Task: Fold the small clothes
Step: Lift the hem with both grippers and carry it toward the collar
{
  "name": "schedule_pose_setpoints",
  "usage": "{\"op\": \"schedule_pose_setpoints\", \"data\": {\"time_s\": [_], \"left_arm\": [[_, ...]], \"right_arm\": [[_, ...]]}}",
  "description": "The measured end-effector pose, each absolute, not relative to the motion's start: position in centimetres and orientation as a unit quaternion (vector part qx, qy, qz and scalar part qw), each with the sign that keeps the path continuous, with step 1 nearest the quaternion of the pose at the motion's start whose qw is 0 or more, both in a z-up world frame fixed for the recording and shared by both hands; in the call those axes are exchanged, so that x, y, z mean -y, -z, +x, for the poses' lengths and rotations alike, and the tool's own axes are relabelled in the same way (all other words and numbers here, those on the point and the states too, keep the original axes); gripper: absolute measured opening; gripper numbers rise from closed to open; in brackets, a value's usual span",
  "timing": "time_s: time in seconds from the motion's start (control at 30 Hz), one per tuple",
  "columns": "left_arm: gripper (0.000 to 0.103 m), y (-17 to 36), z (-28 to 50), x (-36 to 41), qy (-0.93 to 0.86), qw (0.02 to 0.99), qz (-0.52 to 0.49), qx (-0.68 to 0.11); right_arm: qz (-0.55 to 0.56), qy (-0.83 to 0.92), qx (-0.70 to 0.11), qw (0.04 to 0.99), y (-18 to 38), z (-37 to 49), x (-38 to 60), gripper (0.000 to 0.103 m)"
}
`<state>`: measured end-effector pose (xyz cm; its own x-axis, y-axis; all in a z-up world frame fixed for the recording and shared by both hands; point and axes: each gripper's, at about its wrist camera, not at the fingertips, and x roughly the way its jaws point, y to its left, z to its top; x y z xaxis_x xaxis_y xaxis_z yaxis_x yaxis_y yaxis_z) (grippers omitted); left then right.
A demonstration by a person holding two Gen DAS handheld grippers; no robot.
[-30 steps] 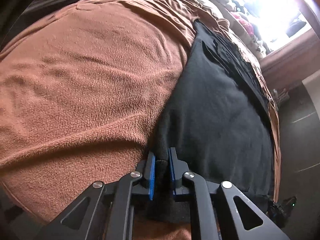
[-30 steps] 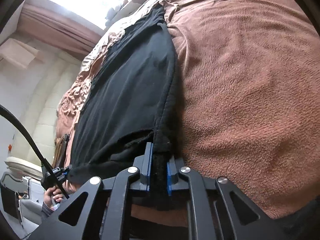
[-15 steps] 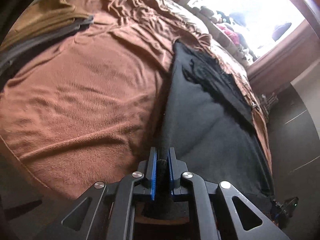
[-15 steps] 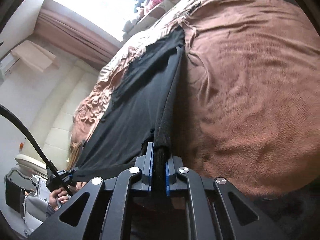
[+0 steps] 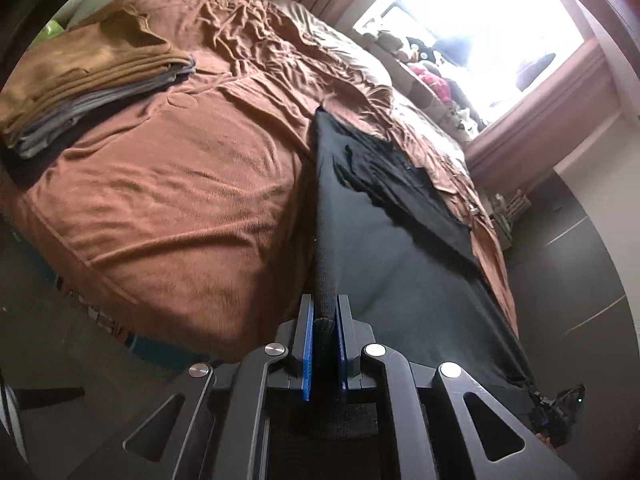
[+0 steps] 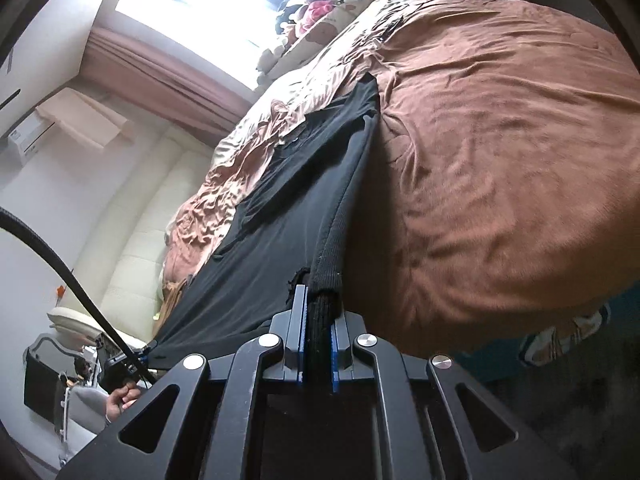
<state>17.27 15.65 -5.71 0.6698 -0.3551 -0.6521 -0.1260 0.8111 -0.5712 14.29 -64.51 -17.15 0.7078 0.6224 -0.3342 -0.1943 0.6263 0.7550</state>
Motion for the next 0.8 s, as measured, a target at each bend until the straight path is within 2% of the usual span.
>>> {"op": "schedule_pose_setpoints", "data": {"time_s": [0.4, 0.8], "left_arm": [[0.01, 3.2, 8.2, -16.6, 0.086, 0.875, -0.305, -0.365], [0.01, 0.9, 1.7, -17.0, 0.106, 0.885, -0.305, -0.335]], "right_arm": [[0.336, -0.259, -0.269, 0.865, 14.7, 5.7, 65.8, 0.005], [0.33, -0.273, -0.252, 0.868, 14.7, 0.0, 66.8, 0.005]]}}
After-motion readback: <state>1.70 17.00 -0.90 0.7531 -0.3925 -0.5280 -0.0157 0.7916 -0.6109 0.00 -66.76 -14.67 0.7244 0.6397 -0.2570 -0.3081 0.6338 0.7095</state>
